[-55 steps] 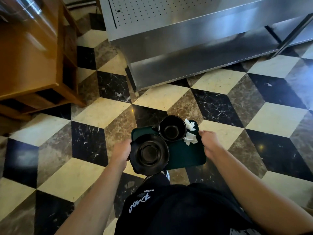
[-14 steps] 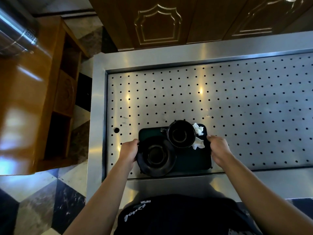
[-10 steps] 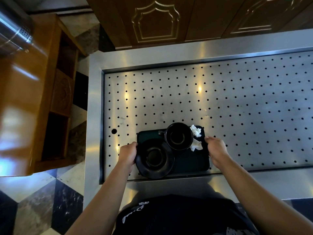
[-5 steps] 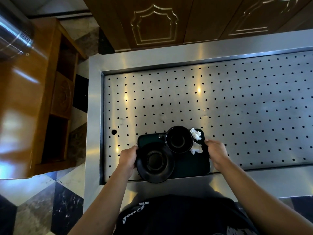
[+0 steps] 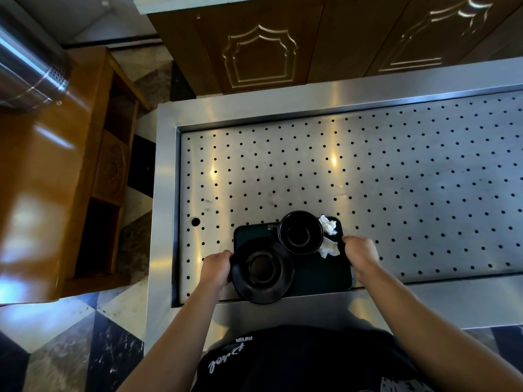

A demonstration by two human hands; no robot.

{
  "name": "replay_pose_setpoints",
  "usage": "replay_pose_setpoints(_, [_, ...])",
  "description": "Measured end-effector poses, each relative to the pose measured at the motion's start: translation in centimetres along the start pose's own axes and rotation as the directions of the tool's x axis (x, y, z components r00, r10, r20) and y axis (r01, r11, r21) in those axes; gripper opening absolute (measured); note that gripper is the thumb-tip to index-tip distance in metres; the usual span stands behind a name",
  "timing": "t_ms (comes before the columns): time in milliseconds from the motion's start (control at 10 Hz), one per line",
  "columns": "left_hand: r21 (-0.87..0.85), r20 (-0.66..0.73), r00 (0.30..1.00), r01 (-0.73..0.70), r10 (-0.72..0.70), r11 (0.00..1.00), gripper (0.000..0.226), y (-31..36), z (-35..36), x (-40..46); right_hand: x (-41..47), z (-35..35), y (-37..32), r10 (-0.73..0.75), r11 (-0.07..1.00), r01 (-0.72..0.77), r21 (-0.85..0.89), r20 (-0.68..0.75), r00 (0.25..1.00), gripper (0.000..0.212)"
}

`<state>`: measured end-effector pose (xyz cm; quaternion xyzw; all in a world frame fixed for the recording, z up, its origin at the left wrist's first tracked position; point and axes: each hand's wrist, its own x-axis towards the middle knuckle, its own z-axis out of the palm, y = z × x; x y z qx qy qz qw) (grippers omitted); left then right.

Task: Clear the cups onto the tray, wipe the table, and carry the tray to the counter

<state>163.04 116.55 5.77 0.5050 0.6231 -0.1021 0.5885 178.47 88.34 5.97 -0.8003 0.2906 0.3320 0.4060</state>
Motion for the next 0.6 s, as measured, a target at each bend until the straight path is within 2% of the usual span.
replay_pose_setpoints(100, [0.049,0.026,0.999,-0.026,0.025,0.998,0.019,-0.7,-0.9,-0.5,-0.6,-0.4,1.2,-0.03,0.997,0.024,-0.077,-0.077,0.997,0.023])
replay_pose_setpoints(200, [0.199,0.021,0.994,-0.108,0.106,0.974,0.022,-1.5,-1.4,-0.5,-1.6,-0.9,2.2,-0.09,0.991,0.083,-0.104,-0.068,0.994,0.028])
replay_pose_setpoints(300, [0.455,0.029,0.957,-0.269,0.288,0.849,0.028,-2.9,-2.3,-1.7,-4.1,-1.6,3.9,-0.275,0.932,0.264,-0.248,-0.01,0.962,0.033])
replay_pose_setpoints(400, [0.567,0.05,0.907,-0.37,0.418,0.736,0.026,-4.0,-3.1,-2.2,-5.9,-1.4,5.5,-0.368,0.861,0.361,-0.358,0.052,0.928,0.042])
replay_pose_setpoints(500, [0.68,0.135,0.81,-0.494,0.57,0.541,0.022,-6.2,-3.8,-2.9,-7.4,-0.8,8.4,-0.41,0.76,0.401,-0.511,0.102,0.907,0.064])
replay_pose_setpoints(600, [0.725,0.214,0.74,-0.558,0.638,0.404,0.022,-8.0,-4.1,-3.1,-8.2,-0.7,10.0,-0.425,0.672,0.416,-0.612,0.142,0.894,0.07])
